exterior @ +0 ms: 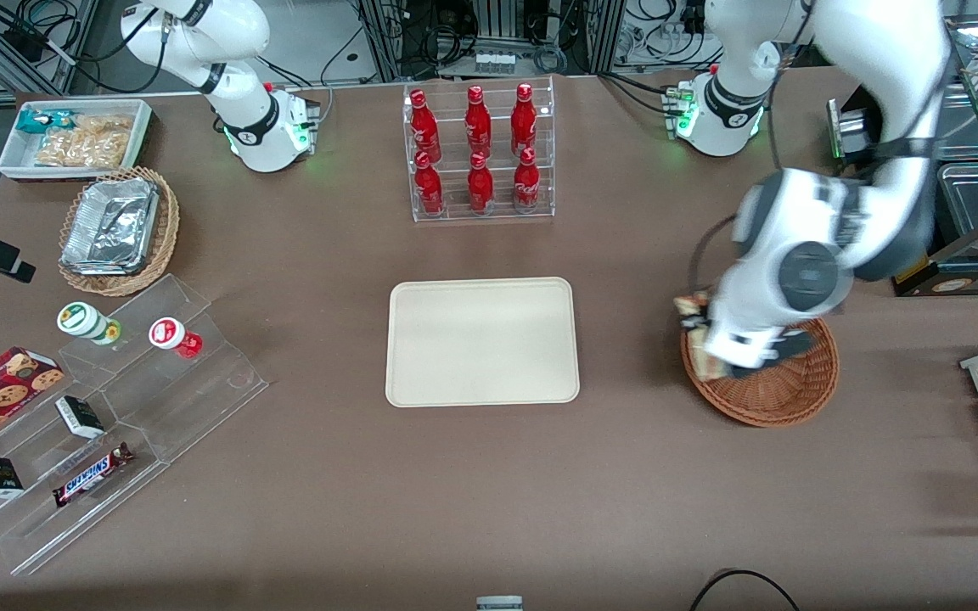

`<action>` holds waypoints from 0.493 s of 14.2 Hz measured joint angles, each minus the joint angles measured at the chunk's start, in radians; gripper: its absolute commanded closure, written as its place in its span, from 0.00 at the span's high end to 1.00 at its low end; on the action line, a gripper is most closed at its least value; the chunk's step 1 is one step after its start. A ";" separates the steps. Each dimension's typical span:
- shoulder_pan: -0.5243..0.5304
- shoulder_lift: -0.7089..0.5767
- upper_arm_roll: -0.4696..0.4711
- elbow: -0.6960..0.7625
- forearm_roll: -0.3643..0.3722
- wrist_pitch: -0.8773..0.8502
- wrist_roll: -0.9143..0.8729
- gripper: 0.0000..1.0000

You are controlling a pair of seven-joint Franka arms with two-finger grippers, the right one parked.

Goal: Place sandwich from basket to tray
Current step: 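Lower the left gripper and grasp the triangular sandwich, then lift the sandwich and carry it over the cream tray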

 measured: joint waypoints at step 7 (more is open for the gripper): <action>-0.290 0.346 -0.009 0.372 -0.003 0.095 -0.264 0.00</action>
